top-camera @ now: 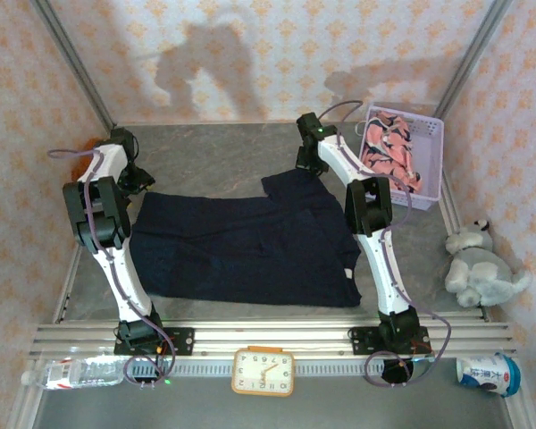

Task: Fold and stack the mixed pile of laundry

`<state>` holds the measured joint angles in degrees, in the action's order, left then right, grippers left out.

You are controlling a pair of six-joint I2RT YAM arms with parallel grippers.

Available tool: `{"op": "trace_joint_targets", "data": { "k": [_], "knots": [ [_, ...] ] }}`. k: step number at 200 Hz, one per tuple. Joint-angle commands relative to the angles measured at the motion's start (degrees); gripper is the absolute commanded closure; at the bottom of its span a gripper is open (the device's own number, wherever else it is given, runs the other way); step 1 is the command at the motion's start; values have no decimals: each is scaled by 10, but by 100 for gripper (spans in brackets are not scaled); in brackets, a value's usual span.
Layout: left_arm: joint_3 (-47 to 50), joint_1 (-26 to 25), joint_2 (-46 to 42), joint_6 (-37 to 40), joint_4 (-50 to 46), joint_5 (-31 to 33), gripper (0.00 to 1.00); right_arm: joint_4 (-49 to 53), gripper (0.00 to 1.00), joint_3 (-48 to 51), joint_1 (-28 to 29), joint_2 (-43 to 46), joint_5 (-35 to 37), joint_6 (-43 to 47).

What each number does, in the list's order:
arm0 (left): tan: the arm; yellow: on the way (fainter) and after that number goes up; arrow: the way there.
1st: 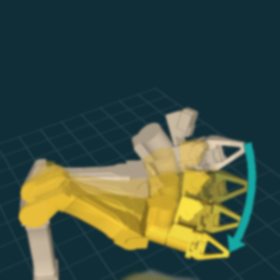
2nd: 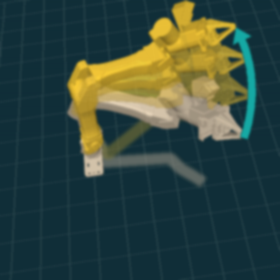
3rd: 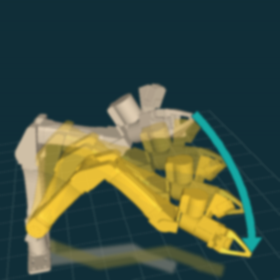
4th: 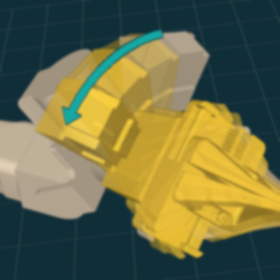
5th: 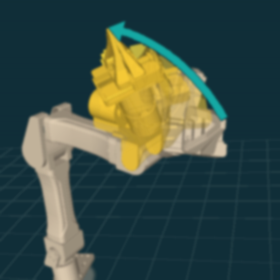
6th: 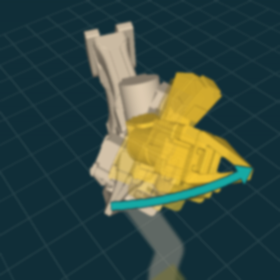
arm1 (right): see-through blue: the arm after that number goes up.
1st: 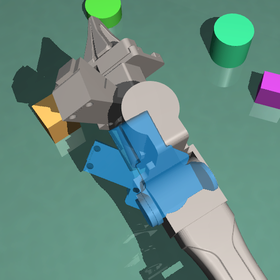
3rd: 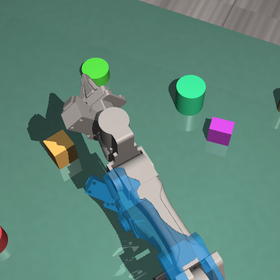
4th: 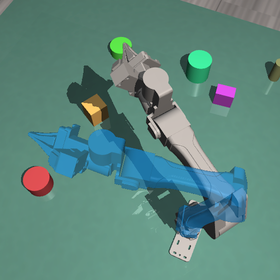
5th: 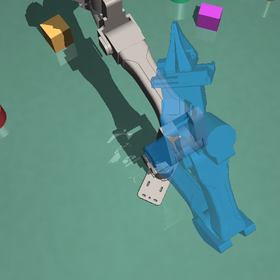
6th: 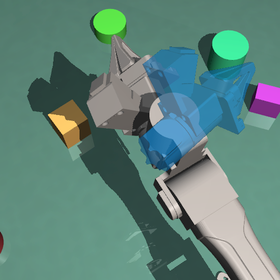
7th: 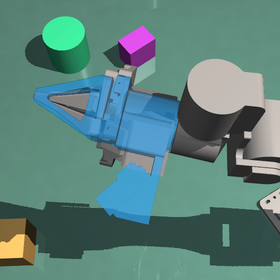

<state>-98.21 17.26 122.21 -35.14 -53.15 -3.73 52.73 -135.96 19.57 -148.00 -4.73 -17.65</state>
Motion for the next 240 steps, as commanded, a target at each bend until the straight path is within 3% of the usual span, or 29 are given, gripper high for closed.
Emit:
{"op": "trace_joint_targets", "data": {
  "k": [1,26,75,141,187,216,240],
  "knots": [
    [-23,-2,17,-15,-2,13,29,26,100,16,4,20,-3,13],
    [-25,-10,30,-24,15,-5,33,24,100,23,4,18,-6,10],
    [-23,-33,57,-23,19,-13,50,21,100,30,3,19,-1,7],
    [-88,-35,89,-22,-5,-13,100,-5,100,-11,-27,4,-36,-4],
    [-164,-35,86,-33,-28,-26,100,-36,100,-111,-74,6,-106,-27],
    [-158,-34,53,-31,-25,-26,100,-37,100,-103,-78,54,-136,-17],
    [-119,-34,17,-21,-16,-24,100,-36,100,-36,-74,116,-154,-12]
  ]
}}
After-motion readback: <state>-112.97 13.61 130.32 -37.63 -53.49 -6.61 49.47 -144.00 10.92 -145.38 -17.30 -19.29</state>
